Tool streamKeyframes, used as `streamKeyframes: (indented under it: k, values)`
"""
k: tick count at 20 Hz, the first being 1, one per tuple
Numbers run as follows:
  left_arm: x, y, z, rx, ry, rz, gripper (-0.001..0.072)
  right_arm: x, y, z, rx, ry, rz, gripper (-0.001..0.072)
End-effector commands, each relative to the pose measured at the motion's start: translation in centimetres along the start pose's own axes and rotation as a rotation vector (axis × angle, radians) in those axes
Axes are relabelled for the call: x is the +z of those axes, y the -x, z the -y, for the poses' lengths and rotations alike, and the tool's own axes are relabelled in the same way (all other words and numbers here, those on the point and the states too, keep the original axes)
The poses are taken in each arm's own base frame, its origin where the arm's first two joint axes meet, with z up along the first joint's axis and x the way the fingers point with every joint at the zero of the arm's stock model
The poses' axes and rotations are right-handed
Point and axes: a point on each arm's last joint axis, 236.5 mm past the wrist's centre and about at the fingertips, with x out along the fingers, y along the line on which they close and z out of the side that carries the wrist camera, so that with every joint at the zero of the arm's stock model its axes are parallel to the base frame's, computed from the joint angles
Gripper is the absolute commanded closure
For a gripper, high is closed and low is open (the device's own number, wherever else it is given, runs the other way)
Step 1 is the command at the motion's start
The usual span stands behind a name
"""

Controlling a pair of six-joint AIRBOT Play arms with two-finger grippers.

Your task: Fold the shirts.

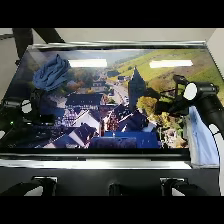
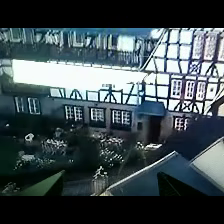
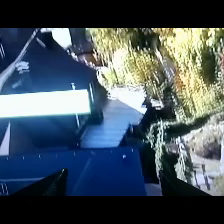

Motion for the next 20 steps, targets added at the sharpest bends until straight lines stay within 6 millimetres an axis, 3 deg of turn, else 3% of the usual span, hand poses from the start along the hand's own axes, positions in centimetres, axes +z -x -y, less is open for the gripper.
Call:
streamKeyframes:
  k: [1, 5, 7, 8, 9, 10, 11, 14, 15, 16, 18, 20]
  values:
    - [0.8, -0.1, 0.1, -0.005, 0.000, 0.032, 0.0001, 2.3, 0.1, -0.5, 0.021, 0.001, 0.096, 0.0033]
    - [5.4, 0.5, 0.8, -0.037, 0.024, 0.228, 0.0000, 3.8, 0.3, -0.9, 0.035, 0.001, 0.160, 0.0032]
    - [8.9, 1.6, 1.1, -0.055, 0.028, 0.383, 0.0002, 4.3, 0.4, -1.0, 0.041, 0.001, 0.183, 0.0033]
    - [11.1, 2.6, 1.4, -0.082, 0.083, 0.485, 0.0005, 4.3, 0.4, -1.0, 0.041, 0.001, 0.184, 0.0033]
    - [13.7, 3.8, 1.7, -0.128, 0.172, 0.599, 0.0067, 4.3, 0.4, -1.0, 0.041, 0.001, 0.184, 0.0033]
    - [16.0, 4.7, 1.7, -0.160, 0.220, 0.690, 0.0084, 4.3, 0.4, -1.0, 0.040, 0.001, 0.182, 0.0033]
    - [18.1, 4.8, 0.7, -0.195, 0.315, 0.721, 0.0084, 4.3, 0.4, -1.0, 0.040, 0.001, 0.181, 0.0033]
    - [23.1, 2.3, -5.3, -0.404, 0.779, 0.616, 0.0035, 4.2, 0.4, -1.0, 0.041, 0.001, 0.180, 0.0033]
    - [23.8, 0.5, -7.3, -0.516, 0.973, 0.527, -0.0013, 4.3, 0.4, -1.0, 0.042, 0.000, 0.181, 0.0033]
    - [24.3, -0.9, -8.6, -0.643, 1.147, 0.438, -0.0008, 4.2, 0.4, -1.0, 0.042, 0.000, 0.180, 0.0034]
    - [24.9, -3.1, -10.7, -0.789, 1.284, 0.386, -0.0009, 4.2, 0.4, -1.2, 0.049, -0.004, 0.177, 0.0034]
    - [24.9, -5.4, -11.7, -0.775, 1.327, 0.383, -0.0010, 4.2, 0.4, -1.2, 0.053, -0.010, 0.177, 0.0034]
